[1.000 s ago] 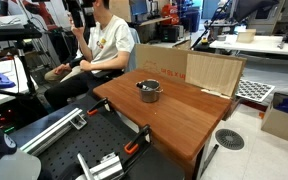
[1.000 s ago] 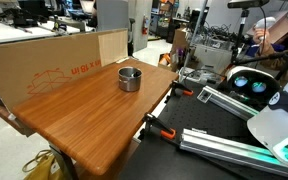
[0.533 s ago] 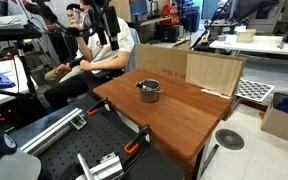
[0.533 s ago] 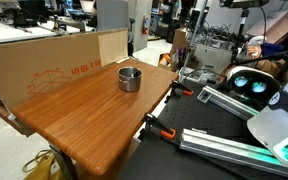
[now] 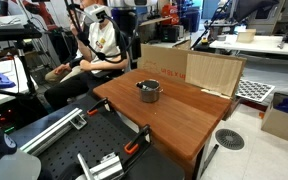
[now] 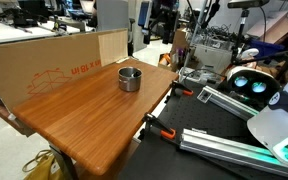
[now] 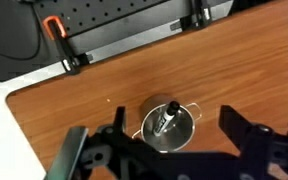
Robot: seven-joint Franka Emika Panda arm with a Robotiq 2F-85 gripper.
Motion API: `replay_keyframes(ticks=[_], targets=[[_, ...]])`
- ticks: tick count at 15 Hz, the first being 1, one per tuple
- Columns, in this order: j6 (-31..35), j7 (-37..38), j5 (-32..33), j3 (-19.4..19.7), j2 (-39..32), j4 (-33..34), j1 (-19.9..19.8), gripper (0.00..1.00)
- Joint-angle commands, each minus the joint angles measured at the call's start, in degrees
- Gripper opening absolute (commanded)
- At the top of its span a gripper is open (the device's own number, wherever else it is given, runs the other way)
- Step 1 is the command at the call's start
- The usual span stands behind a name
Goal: Remove the marker from the pot and put it on the table
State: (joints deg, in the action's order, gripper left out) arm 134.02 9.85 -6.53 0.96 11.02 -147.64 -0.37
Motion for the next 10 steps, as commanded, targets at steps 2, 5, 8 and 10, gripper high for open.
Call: replay_keyframes(ticks=[2, 5, 8, 10], targets=[[-3.2, -1.4, -1.7, 0.5, -10.1, 8.4, -0.5, 1.00], [-5.4, 1.1, 0.3, 0.3, -17.2, 13.9, -0.4, 1.00], [-6.9, 4.2, 2.9, 0.6, -23.1, 18.3, 0.2, 1.00], [-8.5, 5.8, 4.1, 0.8, -26.5, 21.2, 0.8, 1.00]])
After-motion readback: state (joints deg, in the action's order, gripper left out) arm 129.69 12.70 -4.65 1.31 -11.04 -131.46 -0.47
